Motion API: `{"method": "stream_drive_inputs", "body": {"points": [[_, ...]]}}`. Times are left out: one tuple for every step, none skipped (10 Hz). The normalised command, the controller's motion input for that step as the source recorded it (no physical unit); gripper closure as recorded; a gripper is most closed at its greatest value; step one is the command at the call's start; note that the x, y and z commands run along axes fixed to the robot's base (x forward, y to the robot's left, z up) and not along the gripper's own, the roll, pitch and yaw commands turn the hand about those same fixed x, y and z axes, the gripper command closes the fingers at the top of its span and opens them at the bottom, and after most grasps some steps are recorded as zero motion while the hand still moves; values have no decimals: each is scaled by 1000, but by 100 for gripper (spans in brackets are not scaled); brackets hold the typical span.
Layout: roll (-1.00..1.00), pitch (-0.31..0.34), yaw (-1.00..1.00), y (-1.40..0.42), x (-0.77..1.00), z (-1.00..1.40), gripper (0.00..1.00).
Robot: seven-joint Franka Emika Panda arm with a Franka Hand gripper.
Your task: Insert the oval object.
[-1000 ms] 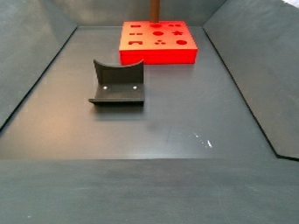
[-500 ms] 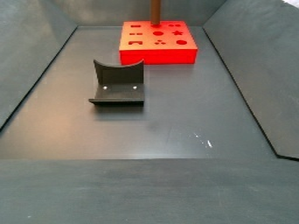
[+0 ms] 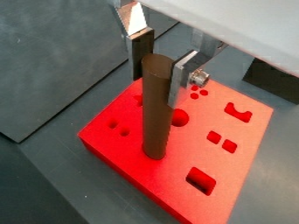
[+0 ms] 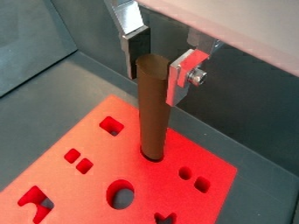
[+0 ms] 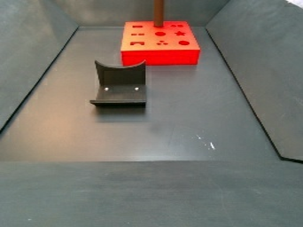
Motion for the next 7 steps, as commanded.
{"method": "stream_drive_inputs", "body": {"points": [[4, 0, 0, 0, 0, -163, 100], [0, 0, 0, 9, 0, -171, 100], [0, 0, 0, 0, 0, -223, 100], [0, 0, 0, 0, 0, -251, 100], [0, 0, 0, 0, 0, -294, 100], [0, -3, 0, 0, 37, -377, 100], [0, 0, 0, 0, 137, -409, 100]]}}
